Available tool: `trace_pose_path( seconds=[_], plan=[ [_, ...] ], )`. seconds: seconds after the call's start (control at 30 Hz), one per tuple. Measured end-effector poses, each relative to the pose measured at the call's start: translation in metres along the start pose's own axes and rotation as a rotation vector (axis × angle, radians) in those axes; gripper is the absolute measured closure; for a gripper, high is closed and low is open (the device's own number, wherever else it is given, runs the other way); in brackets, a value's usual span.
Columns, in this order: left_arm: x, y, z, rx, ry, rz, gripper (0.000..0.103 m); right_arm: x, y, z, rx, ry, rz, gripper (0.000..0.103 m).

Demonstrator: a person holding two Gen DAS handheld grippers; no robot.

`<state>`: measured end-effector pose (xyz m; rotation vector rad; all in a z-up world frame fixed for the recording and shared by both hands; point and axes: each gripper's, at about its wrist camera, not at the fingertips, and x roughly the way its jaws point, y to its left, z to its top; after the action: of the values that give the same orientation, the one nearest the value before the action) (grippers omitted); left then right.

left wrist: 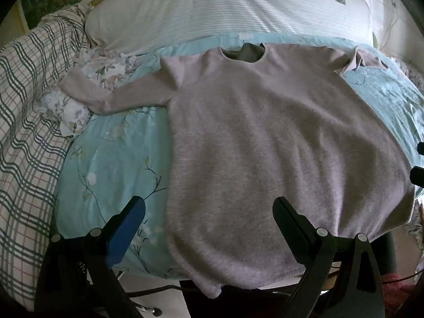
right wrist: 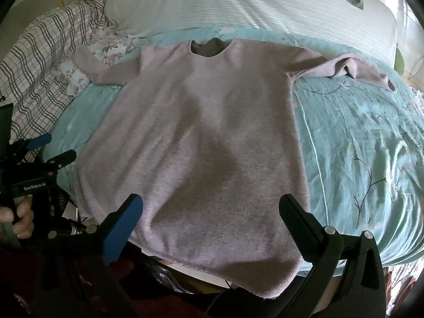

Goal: Fold small clothes

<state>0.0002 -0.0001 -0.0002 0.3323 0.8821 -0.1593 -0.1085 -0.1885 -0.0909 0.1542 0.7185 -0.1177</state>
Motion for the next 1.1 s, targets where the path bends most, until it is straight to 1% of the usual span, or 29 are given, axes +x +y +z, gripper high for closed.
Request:
trace_pose_path(
  seconds=[0.33,0.37,0.67,1.1],
  plan=[
    [0.0032,-0.0056,-0.0020,0.000,-0.001,0.003,0.006,0.0004,0.0006,0.0018,-0.001,0.011,-0.003,0.001],
    [0.0010,-0.0008,-0.0013,0.001,0.001,-0.001,0.006,0.0001,0.0017,0.0024,0.000,0.010,-0.001,0.001],
    [0.0058,-0.0025,-0.0042,-0.002,0.003,-0.008,0.006,-0.0012,-0.0003,0.0052,-0.002,0.009,0.002,0.001],
    [0.0070,-0.0060,-0.0035,0.000,0.007,-0.006,0.006,-0.0001,-0.0010,0.0058,0.002,-0.012,0.012,0.001]
  ],
)
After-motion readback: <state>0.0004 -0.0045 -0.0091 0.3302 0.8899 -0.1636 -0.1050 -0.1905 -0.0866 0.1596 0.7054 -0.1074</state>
